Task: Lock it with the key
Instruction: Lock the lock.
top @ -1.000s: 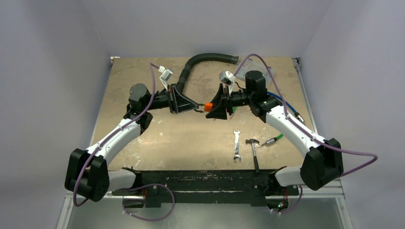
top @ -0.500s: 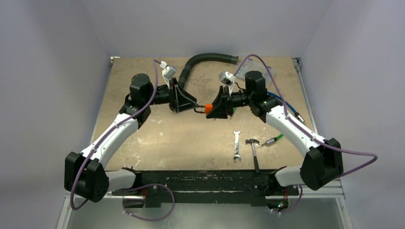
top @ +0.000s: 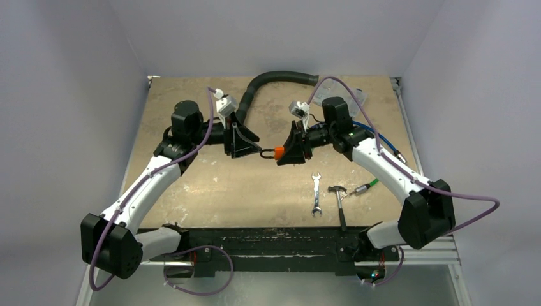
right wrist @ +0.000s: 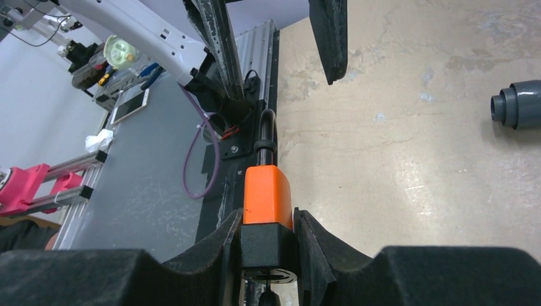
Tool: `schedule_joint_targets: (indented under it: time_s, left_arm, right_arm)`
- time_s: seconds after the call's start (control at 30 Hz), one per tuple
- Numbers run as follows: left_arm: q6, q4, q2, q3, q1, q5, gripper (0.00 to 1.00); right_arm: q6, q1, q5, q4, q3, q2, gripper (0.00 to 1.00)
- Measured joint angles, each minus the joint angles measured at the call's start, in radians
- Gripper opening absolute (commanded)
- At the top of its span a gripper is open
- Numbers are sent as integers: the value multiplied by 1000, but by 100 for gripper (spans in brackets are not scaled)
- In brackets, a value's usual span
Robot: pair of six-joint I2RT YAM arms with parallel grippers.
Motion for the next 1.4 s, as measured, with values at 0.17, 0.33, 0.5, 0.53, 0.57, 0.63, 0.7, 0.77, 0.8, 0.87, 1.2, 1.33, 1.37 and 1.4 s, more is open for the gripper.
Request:
schedule_joint_targets:
  time_s: [0.17, 0.33, 0.5, 0.53, 0.57, 0.63, 0.7, 0.77, 0.8, 0.87, 1.2, 1.33, 1.37, 1.4]
  left_arm:
    - [7, -3, 0, -6, 0, -10, 48]
    - [4, 2, 0, -16, -9, -24, 43]
    - [-2, 12, 2, -27, -26, -26, 37]
    - [-2, 16, 2, -28, -27, -26, 34]
    - [-3, 20, 3, -29, -28, -26, 31]
    - [-12, 33, 3, -38, -29, -25, 23]
    - [-27, 45, 4, -46, -31, -22, 18]
    - [-39, 65, 8, -55, -36, -18, 17]
    - [-46, 70, 10, -58, -38, -18, 18]
    - [-50, 77, 17, -59, -40, -18, 21]
    - [-76, 103, 26, -59, -47, -6, 0]
    - [-107, 145, 30, -74, -47, 5, 0]
    - [-111, 152, 30, -76, -47, 8, 0]
    - [-113, 154, 32, -76, -47, 8, 0]
  right_arm:
    - [16, 0, 3, 2, 1, 6, 0]
    - [56, 0, 3, 21, 1, 8, 0]
    - [78, 0, 3, 34, 1, 14, 0]
    - [80, 0, 3, 34, 1, 15, 0]
    - [82, 0, 3, 35, 1, 17, 0]
    - [87, 0, 3, 39, 4, 24, 0]
    - [90, 0, 3, 41, 5, 31, 0]
    - [97, 0, 3, 46, 6, 39, 0]
    - [99, 0, 3, 48, 7, 42, 0]
    - [104, 0, 2, 50, 8, 46, 0]
    - [114, -1, -1, 58, 10, 47, 0]
    - [122, 0, -16, 59, 15, 51, 0]
    - [126, 0, -23, 61, 16, 55, 0]
    - [132, 1, -29, 63, 16, 61, 0]
